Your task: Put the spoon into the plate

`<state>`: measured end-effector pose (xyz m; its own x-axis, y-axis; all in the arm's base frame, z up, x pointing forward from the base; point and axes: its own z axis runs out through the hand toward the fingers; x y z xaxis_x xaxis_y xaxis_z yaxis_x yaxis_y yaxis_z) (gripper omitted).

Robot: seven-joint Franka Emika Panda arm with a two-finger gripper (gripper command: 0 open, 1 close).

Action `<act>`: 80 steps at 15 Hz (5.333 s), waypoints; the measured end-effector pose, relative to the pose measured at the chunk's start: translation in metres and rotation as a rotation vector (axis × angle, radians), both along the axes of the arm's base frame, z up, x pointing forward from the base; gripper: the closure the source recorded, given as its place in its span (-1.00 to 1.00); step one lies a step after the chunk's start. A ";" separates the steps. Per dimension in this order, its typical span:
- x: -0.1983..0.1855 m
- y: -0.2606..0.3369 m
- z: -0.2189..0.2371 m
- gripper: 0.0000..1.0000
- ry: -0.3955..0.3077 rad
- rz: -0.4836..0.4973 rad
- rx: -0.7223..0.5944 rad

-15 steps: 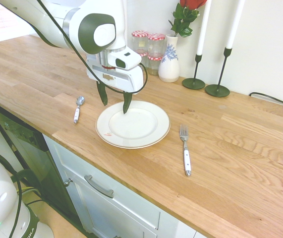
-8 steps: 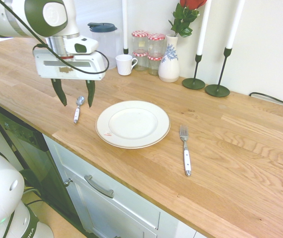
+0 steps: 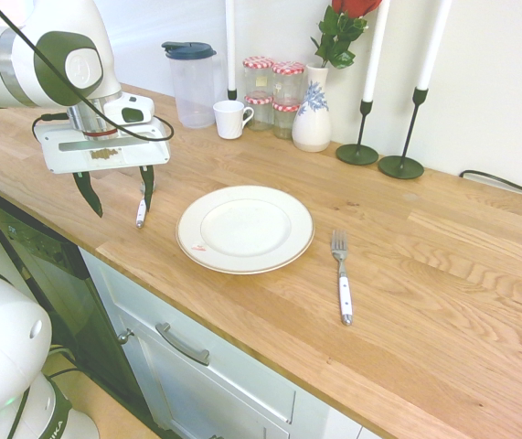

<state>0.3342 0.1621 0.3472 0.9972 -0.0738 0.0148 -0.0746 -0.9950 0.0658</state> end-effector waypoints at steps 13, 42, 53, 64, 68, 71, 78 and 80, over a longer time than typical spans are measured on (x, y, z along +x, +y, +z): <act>0.023 0.016 -0.020 1.00 0.002 -0.096 0.018; 0.075 -0.083 0.055 1.00 -0.085 -0.368 0.091; 0.107 -0.207 0.063 1.00 -0.103 -0.880 0.075; 0.096 -0.234 -0.001 1.00 0.003 -0.907 0.038; 0.095 -0.236 -0.006 -1.00 0.010 -0.911 0.036; 0.092 -0.236 -0.008 -1.00 0.014 -0.905 0.029; 0.092 -0.236 -0.005 -1.00 -0.002 -0.909 0.005; 0.089 -0.231 0.016 -1.00 -0.031 -0.925 -0.008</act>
<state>0.4227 -0.0687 0.3631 0.5404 -0.8403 0.0445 -0.8411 -0.5379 0.0573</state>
